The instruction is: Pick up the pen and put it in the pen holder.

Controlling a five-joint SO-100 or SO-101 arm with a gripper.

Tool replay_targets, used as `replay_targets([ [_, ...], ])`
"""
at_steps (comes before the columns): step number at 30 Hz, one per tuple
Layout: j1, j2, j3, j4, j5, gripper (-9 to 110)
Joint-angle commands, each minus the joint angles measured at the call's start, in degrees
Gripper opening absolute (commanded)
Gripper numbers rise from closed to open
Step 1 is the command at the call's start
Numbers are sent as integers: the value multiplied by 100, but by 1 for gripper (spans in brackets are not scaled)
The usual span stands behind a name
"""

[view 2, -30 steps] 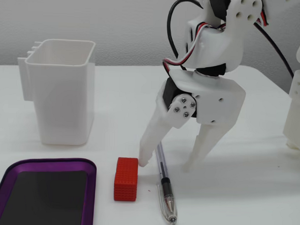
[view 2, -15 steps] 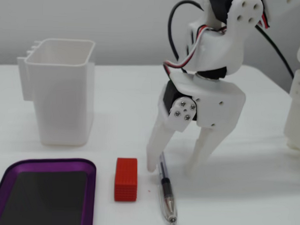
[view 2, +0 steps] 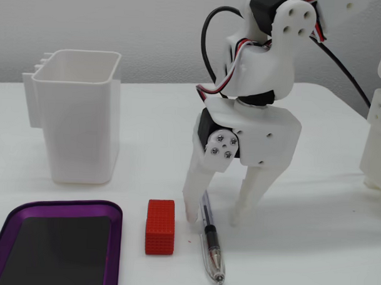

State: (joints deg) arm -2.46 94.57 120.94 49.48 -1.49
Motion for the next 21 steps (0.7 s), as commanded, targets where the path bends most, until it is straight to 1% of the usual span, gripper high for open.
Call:
replay_targets([
  [1,-35,26,-62,9,-44,3],
  [2,-35,26,-70,0,-44,0],
  [3,-35,26,-70,9,-44,-1],
  [10,-53,114,-53,26,-44,-1],
  [12,-79,211,-62,352,-35,-1],
  [18,-35,1389,-246,861,-35,-1],
  [21,-70,2136,-536,1380,-18,-1],
])
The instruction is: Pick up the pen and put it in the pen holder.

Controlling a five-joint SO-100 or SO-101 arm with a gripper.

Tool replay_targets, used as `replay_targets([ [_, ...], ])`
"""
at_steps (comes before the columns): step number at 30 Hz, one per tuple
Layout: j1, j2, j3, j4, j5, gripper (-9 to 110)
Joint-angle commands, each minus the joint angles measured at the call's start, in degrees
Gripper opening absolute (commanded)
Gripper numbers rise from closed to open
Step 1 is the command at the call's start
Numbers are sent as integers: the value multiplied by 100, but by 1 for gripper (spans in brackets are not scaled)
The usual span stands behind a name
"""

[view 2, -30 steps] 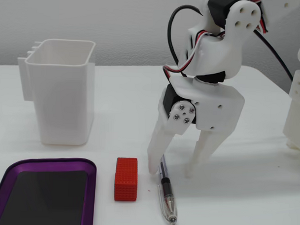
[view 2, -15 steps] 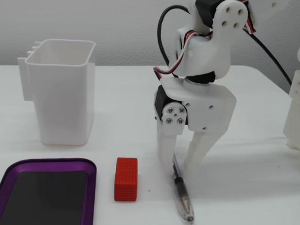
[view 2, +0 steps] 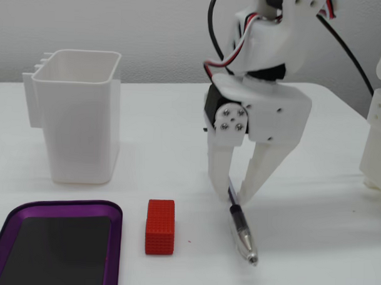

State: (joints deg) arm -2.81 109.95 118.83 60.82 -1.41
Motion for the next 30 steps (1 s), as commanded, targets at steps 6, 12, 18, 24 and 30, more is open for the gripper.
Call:
replay_targets([
  [6,-44,1380,-1450,738,70,-1],
  [12,-378,861,-3226,817,888,-1],
  [18,-668,-668,-5379,932,1705,-1],
  [24,-211,-1942,-7506,1424,2092,-1],
  [30,765,-2883,-8622,1784,2760,-1],
])
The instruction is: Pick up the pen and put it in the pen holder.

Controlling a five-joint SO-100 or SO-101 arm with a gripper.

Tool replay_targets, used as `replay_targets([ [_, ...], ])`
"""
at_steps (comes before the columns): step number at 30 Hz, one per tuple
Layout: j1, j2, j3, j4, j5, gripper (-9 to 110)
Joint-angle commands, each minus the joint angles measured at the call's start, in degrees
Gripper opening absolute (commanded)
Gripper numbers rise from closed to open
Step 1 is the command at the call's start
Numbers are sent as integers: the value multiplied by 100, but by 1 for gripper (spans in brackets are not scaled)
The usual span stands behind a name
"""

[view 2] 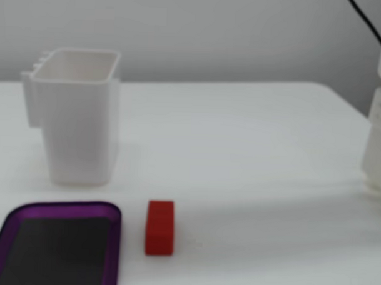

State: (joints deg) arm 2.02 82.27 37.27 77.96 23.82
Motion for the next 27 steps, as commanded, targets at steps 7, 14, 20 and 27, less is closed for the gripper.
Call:
replay_targets([
  [7,396,-668,-870,0,624,-1],
  [14,396,-1125,-1020,-439,773,-1],
  [20,439,-1406,-1046,-492,1090,-1],
  [27,448,-1450,-1028,-703,1125,-1],
])
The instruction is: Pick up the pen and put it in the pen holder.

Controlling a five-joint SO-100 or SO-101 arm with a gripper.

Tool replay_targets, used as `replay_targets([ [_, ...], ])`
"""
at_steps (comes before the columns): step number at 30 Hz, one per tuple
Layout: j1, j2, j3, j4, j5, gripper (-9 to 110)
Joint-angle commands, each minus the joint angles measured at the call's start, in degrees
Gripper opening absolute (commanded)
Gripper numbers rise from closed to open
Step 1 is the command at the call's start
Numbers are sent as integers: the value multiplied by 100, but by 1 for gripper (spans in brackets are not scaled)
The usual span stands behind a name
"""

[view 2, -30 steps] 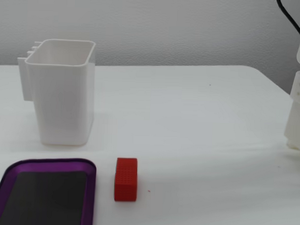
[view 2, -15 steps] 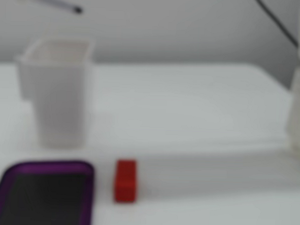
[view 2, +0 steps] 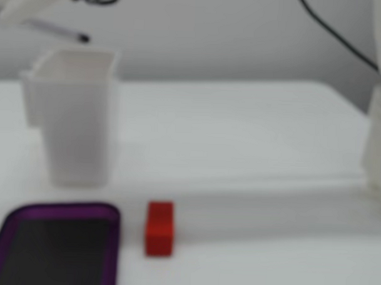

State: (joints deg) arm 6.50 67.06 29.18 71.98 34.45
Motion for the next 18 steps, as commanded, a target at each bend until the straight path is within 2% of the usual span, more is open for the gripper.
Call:
replay_targets([
  [1,9,70,-202,-105,62,0],
  [10,519,62,-149,-62,229,0],
  [18,545,62,-141,-26,404,0],
])
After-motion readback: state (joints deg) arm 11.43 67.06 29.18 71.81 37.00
